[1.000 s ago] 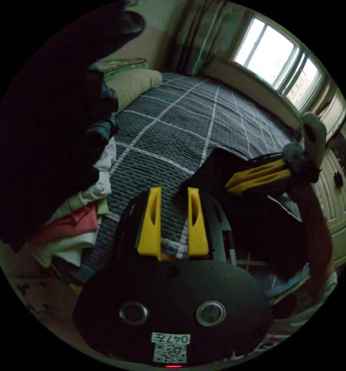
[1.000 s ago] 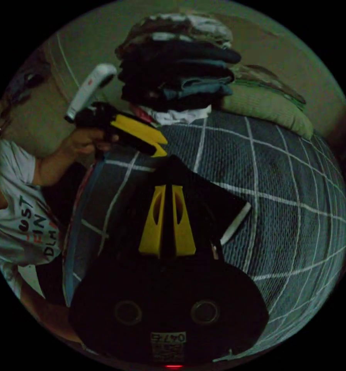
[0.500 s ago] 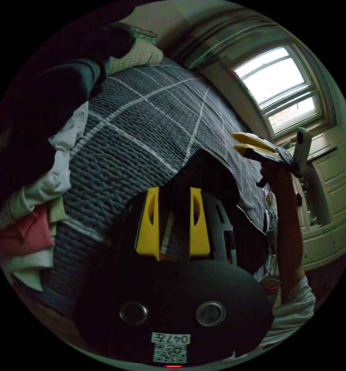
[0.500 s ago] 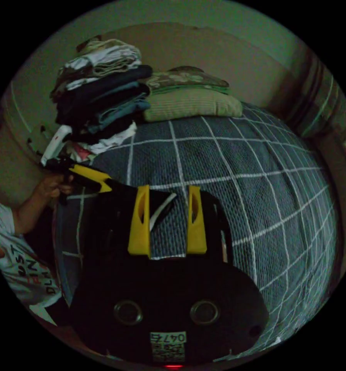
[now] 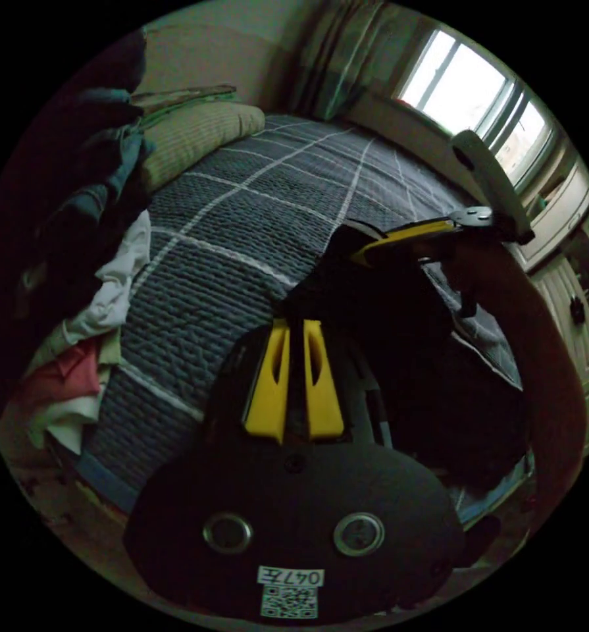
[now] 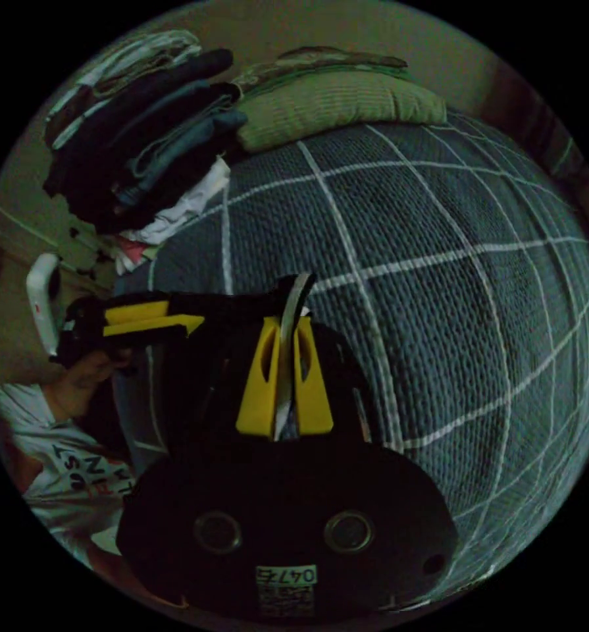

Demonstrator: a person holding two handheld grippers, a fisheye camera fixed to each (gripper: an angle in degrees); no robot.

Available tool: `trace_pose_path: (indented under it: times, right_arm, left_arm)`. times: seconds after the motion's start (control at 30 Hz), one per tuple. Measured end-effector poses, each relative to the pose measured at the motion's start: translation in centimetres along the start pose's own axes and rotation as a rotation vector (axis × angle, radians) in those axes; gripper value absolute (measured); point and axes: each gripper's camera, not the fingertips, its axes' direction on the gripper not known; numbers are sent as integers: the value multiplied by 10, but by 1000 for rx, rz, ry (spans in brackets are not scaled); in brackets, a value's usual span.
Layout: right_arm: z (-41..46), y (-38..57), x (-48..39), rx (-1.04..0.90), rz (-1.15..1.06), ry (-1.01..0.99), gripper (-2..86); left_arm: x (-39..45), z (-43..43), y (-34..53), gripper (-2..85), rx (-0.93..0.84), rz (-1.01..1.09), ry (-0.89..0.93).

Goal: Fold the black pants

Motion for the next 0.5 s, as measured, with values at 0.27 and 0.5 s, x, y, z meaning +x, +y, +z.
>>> trace_pose_path:
  times: [0.27, 0.5]
  right_arm:
    - [-104, 93, -35, 350, -300, -295, 3]
    - [-188, 256, -33, 491, -402, -327, 1]
  left_arm:
    - [99, -92, 110, 7, 291, 29, 79]
    - [314, -122, 220, 7, 369, 350, 213]
